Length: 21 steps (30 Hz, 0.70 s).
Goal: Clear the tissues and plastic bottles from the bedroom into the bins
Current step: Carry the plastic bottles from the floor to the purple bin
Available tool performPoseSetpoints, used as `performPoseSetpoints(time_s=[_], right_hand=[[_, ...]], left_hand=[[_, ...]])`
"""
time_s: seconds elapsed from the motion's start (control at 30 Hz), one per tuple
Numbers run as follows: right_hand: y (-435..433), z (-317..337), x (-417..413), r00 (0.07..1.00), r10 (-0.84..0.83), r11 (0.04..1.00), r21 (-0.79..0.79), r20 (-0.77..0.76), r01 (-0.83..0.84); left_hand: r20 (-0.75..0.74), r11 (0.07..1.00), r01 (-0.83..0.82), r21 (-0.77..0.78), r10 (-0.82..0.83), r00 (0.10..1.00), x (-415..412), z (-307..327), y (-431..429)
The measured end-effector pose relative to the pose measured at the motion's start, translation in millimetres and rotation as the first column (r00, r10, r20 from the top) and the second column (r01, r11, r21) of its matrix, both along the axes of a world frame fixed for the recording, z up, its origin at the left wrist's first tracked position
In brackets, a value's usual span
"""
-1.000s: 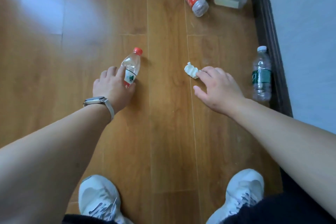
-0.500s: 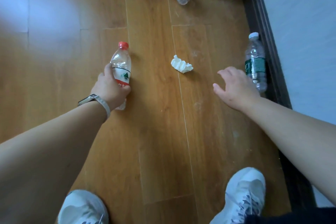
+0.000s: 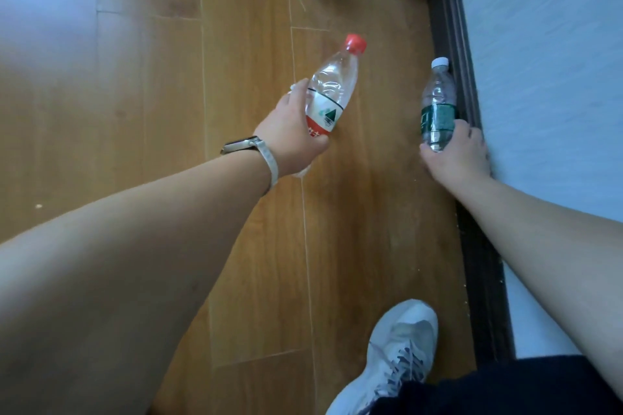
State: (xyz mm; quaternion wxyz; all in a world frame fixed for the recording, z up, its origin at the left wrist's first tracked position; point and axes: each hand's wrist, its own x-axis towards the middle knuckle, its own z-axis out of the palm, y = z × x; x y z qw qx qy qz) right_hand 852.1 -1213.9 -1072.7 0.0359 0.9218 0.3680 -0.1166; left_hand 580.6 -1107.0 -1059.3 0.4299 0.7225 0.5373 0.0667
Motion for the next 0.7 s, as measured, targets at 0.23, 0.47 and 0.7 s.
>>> performPoseSetpoints(time_s=[0.23,0.47,0.7], right_hand=[[-0.4,-11.8,12.1,0.972,-0.131,0.99,0.032,-0.197,0.14],[5.6,-10.4,14.0,0.921,-0.249,0.964,0.015,-0.299,0.265],[17.4,-3.9,-11.6,0.919,-0.211,0.958,0.114,-0.333,0.262]], left_hand=[[0.07,0.996,-0.08,-0.032,0.082,0.994,-8.0,-7.0,-1.5],[0.073,0.995,-0.096,-0.015,0.097,0.993,-21.7,-8.9,1.3],[0.107,0.99,-0.122,-0.071,0.129,0.986,-35.4,-9.6,4.7]])
